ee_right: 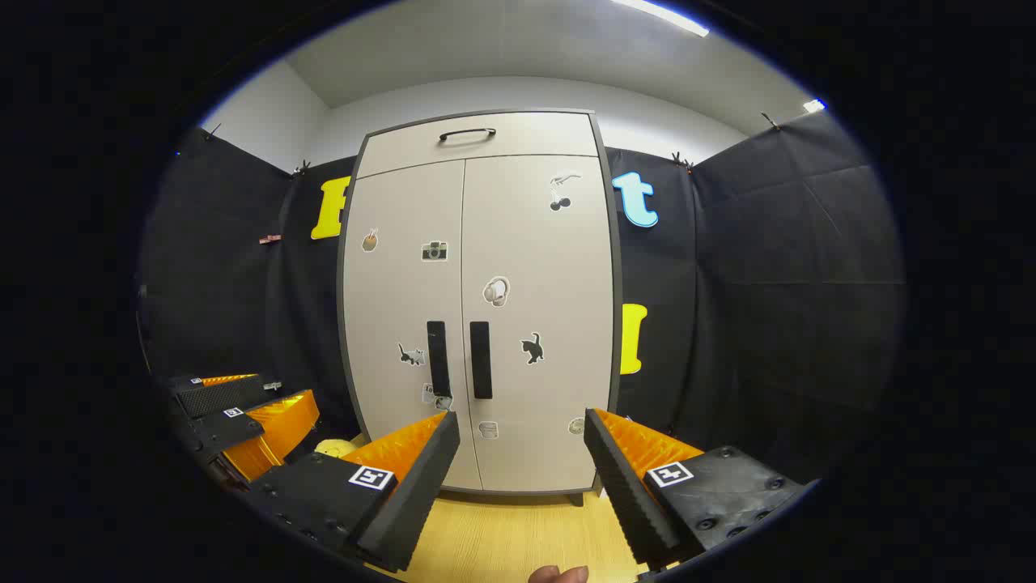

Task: Open the right door of the double-door shoe cabinet with the right hand, and open the left door with the left hand.

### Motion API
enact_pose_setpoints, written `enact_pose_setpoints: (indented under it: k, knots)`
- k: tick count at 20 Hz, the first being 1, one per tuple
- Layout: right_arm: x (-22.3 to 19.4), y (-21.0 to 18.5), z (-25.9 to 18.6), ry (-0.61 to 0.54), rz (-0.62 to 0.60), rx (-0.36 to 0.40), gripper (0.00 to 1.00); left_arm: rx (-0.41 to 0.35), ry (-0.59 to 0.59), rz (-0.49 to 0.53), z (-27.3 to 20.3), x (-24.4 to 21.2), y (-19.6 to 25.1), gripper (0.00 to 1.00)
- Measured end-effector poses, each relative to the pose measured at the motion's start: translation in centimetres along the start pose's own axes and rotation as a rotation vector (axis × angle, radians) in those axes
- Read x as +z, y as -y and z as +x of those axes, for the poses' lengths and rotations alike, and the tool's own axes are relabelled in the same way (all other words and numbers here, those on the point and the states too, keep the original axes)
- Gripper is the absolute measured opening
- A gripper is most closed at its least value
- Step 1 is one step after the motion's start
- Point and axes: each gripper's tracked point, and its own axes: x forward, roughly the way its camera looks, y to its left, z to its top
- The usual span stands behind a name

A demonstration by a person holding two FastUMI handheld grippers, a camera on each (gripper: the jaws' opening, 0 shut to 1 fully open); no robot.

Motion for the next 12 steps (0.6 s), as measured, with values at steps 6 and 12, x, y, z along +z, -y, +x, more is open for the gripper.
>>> enact_pose_setpoints:
  k: [6, 12]
  knots:
    - [0.3, -0.19, -0.35, 0.005, -0.002, 0.0, 0.98, -0.002, 0.002, 0.004, -0.24, 0.1, -0.03, 0.98]
    - [0.21, -0.3, -0.52, 0.003, 0.004, -0.002, 0.98, 0.003, 0.001, 0.006, -0.44, 0.11, -0.13, 0.98]
